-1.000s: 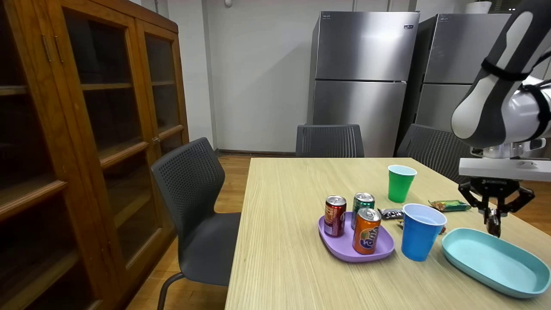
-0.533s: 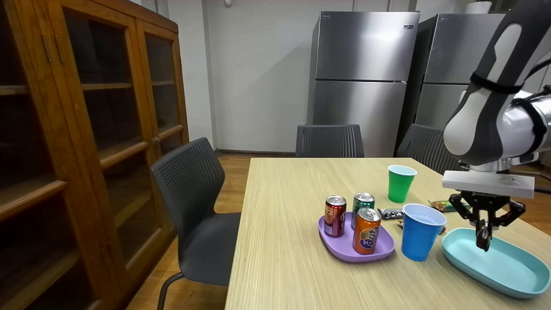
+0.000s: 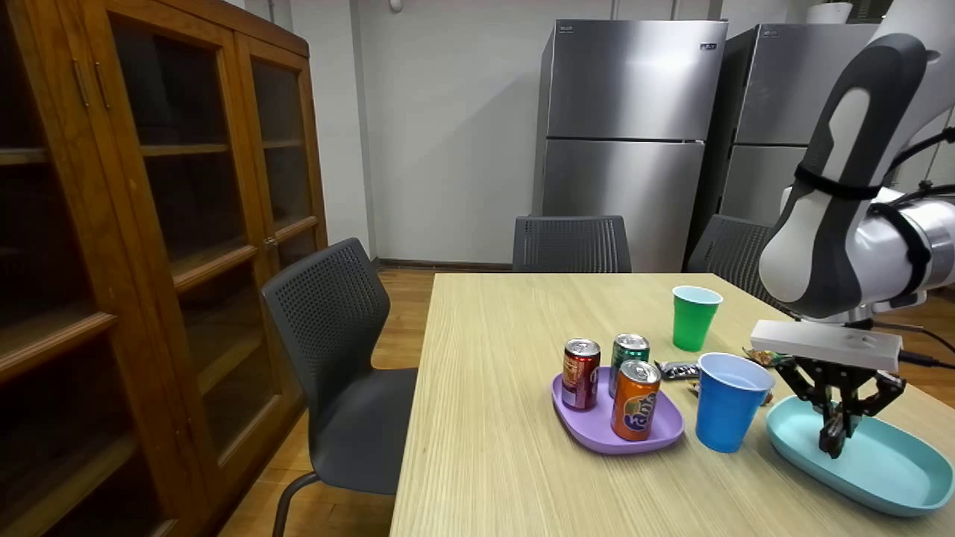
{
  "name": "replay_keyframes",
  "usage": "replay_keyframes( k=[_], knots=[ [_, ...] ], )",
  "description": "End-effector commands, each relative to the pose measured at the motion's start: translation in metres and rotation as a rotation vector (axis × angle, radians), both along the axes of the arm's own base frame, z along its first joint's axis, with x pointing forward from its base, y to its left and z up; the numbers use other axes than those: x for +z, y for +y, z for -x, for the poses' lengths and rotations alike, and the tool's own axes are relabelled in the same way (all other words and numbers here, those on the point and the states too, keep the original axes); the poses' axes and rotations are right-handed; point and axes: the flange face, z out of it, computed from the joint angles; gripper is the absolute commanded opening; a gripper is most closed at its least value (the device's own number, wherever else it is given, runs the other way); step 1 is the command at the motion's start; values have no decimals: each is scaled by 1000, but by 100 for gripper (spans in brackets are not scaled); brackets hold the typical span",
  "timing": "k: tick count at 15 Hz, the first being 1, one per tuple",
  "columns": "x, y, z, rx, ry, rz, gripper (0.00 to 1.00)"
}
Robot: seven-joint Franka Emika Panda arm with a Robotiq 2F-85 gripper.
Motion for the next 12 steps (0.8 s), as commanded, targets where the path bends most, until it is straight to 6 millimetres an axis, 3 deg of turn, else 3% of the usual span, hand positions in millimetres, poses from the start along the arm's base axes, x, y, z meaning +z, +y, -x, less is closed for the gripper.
replay_keyframes(
  k=[1,2,9,12],
  knots=[
    [4,-1,-9,-22,-15,21,43],
    [7,-2,-9,-19,-20,21,44],
    [54,-25,-25,-46,-105,-4,95],
    [71,-42,-39,-75,-152,-9,100]
  ],
)
